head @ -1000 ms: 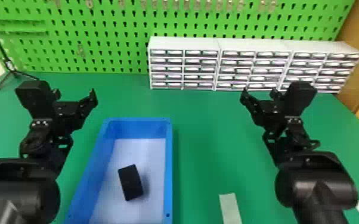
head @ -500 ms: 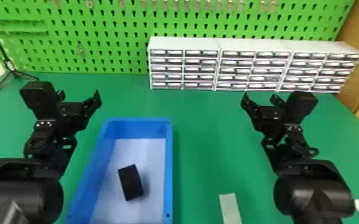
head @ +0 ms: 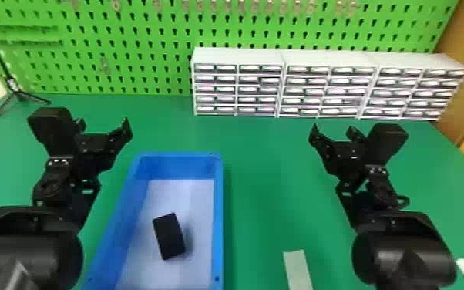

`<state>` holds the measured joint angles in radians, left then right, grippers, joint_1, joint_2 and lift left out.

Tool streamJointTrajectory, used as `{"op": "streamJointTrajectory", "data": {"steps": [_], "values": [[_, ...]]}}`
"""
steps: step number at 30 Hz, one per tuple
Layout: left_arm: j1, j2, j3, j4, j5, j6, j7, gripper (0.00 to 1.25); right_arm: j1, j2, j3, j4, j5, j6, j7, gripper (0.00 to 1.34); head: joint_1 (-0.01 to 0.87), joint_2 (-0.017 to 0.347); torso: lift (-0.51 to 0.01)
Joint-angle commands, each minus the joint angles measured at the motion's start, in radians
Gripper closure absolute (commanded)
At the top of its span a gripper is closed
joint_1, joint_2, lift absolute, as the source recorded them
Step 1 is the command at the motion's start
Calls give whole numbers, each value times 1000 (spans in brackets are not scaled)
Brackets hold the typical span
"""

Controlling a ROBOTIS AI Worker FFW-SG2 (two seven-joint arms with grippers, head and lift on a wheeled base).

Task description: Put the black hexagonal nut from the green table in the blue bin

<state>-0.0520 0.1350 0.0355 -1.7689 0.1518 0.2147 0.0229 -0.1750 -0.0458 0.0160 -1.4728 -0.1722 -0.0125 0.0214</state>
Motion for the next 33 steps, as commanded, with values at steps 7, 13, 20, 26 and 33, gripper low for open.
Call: {"op": "streamJointTrajectory", "data": {"steps": [7,13,20,26,33], "values": [[4,0,-2,0,2,2,0,291,3,-11,1,0,33,-3,0,355,686,28,-96],[4,-2,0,0,3,2,0,291,3,-9,-8,0,40,0,0,355,686,28,-96],[4,-2,0,0,3,3,0,291,0,-8,-11,-3,53,9,0,355,686,28,-96],[8,-2,0,0,6,3,0,291,3,-8,-14,-12,53,22,0,355,686,28,-96],[6,-2,-2,0,6,3,0,291,3,-8,-14,-12,53,26,0,355,686,28,-96]]}}
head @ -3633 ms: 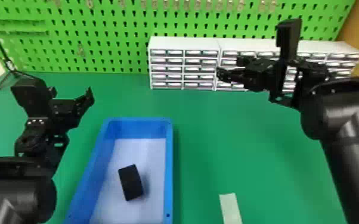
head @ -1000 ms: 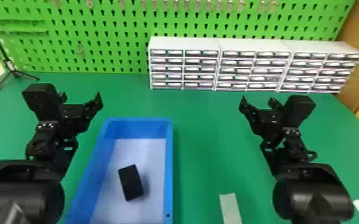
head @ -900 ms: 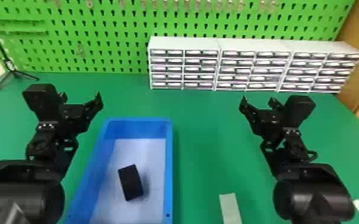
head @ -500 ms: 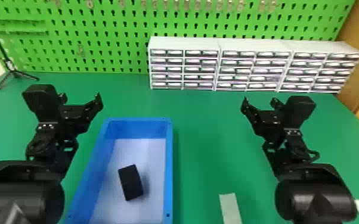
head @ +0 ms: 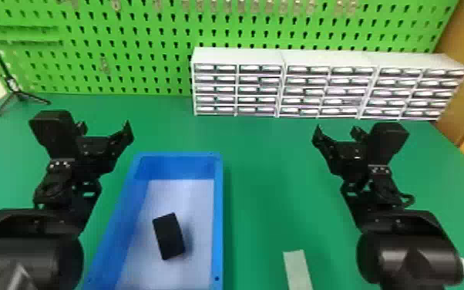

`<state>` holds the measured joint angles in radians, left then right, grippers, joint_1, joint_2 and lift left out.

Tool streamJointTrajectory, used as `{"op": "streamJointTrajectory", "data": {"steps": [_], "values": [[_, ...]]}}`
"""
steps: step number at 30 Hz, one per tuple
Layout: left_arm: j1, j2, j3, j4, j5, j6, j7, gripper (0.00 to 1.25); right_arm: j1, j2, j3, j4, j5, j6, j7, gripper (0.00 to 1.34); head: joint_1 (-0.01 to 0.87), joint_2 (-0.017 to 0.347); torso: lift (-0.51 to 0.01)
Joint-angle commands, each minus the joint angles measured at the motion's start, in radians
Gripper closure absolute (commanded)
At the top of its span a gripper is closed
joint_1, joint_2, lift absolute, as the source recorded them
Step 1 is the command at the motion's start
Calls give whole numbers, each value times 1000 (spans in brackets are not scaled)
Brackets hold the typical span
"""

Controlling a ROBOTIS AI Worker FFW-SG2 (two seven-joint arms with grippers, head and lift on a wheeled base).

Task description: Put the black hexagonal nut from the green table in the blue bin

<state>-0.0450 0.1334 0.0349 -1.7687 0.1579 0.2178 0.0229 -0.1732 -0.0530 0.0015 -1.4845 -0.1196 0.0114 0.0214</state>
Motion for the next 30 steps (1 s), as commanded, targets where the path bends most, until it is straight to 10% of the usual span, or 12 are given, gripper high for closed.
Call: {"op": "streamJointTrajectory", "data": {"steps": [1,30], "values": [[-1,0,-1,0,0,0,0,291,1,-1,0,0,0,4,0,355,686,28,-96],[-1,0,2,0,3,2,0,291,0,-1,3,0,-5,12,0,355,686,28,-96]]}}
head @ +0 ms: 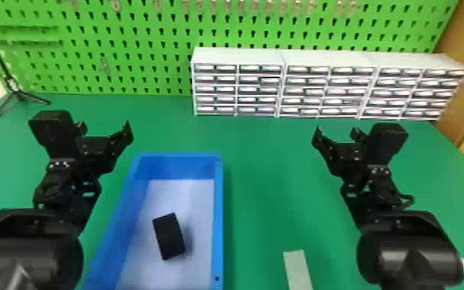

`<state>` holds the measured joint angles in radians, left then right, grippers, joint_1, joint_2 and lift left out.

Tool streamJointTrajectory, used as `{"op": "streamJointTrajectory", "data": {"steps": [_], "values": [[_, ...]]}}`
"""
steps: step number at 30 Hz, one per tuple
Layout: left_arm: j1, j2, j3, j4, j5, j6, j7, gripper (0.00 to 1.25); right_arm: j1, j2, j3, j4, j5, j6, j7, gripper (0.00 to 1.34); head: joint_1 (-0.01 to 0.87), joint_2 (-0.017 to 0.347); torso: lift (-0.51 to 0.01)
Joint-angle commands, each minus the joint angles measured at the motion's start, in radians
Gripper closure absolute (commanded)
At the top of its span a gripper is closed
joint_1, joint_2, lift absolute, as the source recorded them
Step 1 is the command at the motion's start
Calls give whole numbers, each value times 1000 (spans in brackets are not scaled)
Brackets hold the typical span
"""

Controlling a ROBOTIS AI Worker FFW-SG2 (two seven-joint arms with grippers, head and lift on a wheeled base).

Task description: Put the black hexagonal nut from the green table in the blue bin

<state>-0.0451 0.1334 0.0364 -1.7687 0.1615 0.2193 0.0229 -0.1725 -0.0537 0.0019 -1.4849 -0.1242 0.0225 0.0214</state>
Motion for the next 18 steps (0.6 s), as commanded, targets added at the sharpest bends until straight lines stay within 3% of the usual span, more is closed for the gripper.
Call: {"op": "streamJointTrajectory", "data": {"steps": [1,18], "values": [[-1,0,-1,0,0,0,0,291,-1,-2,3,0,0,1,0,355,686,28,-96],[-2,0,-1,2,-4,0,0,291,-1,-3,4,0,-2,8,0,355,686,28,-96]]}}
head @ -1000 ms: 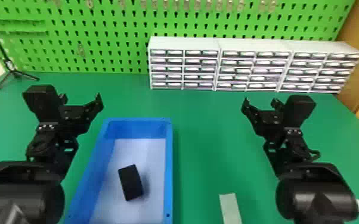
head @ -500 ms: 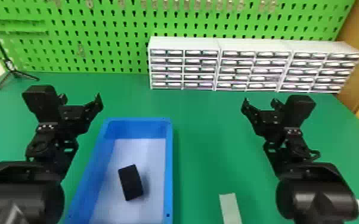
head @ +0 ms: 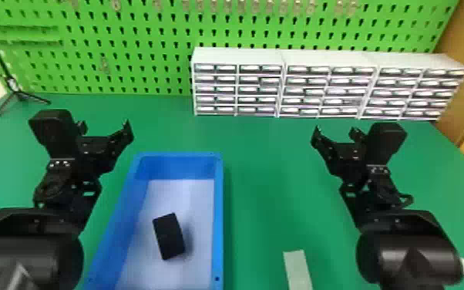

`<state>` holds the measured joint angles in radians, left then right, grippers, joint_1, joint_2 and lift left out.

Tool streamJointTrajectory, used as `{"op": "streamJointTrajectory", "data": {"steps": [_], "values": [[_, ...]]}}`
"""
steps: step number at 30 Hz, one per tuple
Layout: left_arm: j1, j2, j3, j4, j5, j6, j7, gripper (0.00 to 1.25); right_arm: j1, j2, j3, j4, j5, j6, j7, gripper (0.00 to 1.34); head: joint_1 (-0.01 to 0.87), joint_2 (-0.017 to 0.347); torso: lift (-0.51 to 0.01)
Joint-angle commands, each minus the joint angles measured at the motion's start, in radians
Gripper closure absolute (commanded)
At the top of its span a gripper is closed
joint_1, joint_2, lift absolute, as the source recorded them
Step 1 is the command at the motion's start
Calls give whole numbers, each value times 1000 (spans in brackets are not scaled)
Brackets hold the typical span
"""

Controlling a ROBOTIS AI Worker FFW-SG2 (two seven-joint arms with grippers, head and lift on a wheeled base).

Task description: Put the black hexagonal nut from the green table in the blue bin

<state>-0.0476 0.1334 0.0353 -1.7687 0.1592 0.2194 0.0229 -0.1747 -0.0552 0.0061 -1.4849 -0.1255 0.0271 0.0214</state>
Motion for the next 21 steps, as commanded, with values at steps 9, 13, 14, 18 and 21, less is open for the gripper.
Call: {"op": "streamJointTrajectory", "data": {"steps": [9,13,14,18,21], "values": [[5,0,2,6,-4,0,0,291,6,0,-5,0,1,11,0,355,686,28,-96],[6,0,5,8,-3,1,0,291,6,2,-5,0,1,13,0,355,686,28,-96],[6,0,5,9,-3,0,0,291,6,2,-6,0,1,11,0,355,686,28,-96],[6,0,5,9,-4,0,0,291,6,2,-6,0,1,13,0,355,686,28,-96],[6,0,3,9,-4,0,0,291,6,2,-8,0,1,11,0,355,686,28,-96]]}}
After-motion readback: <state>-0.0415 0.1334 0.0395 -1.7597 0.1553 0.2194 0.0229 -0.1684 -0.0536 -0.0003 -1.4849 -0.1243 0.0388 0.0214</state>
